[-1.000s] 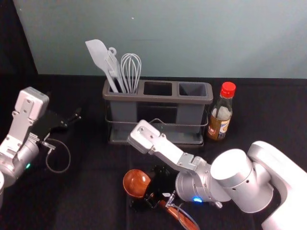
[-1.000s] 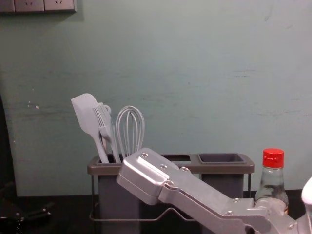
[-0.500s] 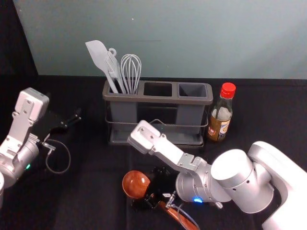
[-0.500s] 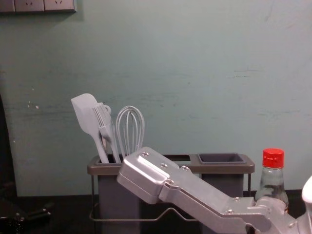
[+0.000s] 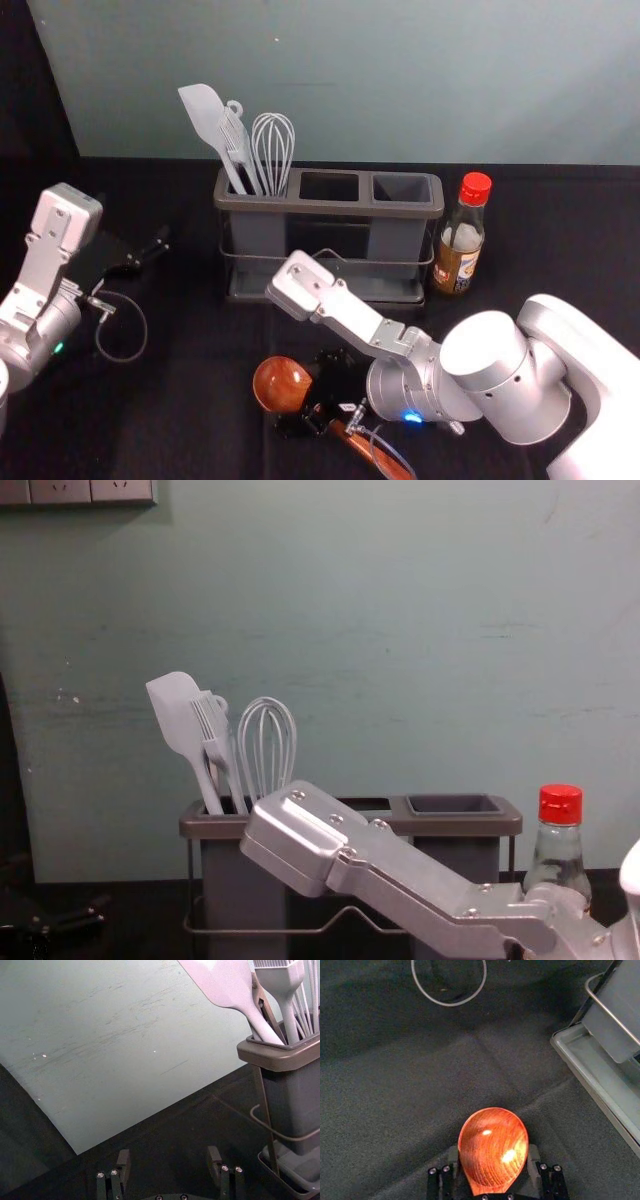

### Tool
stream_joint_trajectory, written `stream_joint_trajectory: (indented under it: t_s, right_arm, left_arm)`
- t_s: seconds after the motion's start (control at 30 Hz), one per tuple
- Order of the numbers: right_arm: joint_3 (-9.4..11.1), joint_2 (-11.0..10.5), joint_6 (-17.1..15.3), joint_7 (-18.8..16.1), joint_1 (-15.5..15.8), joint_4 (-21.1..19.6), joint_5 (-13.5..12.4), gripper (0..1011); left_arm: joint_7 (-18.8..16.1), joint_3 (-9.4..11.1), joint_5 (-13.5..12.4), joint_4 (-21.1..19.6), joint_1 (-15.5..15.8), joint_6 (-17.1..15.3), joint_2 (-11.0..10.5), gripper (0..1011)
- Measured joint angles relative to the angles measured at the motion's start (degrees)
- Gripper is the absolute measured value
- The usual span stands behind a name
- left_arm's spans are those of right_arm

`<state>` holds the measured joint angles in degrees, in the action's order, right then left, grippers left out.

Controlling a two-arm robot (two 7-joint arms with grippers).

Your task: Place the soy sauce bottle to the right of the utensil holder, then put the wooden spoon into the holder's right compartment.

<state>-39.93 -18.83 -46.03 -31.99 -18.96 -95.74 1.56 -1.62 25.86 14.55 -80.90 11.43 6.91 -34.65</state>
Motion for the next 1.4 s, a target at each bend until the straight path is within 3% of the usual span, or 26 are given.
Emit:
stream_joint_trajectory:
  t_s: [0.07,0.23,0.53,0.7,0.9,1.1,1.4]
  right_arm:
    - [0.5,-0.2,1.1,0.0,0.5,-0.6,-0.1,814]
    - [3.8,-1.5,7.2,0.0,3.3,-3.7,-1.9,815]
    - [13.2,-4.5,20.6,-0.7,8.9,-12.6,-11.0,815]
    - [17.3,-5.3,25.9,-0.6,11.1,-15.6,-14.6,815]
    - [21.1,-6.0,31.8,0.6,12.8,-17.8,-17.3,815]
    - [23.5,-4.4,34.4,4.8,12.7,-18.5,-18.4,815]
    - [24.3,-0.2,40.2,11.9,10.7,-15.3,-17.9,815]
  left_arm:
    - [0.0,0.0,0.0,0.0,0.0,0.0,0.0,1005]
    - [0.0,0.0,0.0,0.0,0.0,0.0,0.0,1005]
    - [0.0,0.0,0.0,0.0,0.0,0.0,0.0,1005]
    - [0.0,0.0,0.0,0.0,0.0,0.0,0.0,1005]
    - [0.0,0.0,0.0,0.0,0.0,0.0,0.0,1005]
    - [0.0,0.0,0.0,0.0,0.0,0.0,0.0,1005]
    - [0.0,0.0,0.0,0.0,0.0,0.0,0.0,1005]
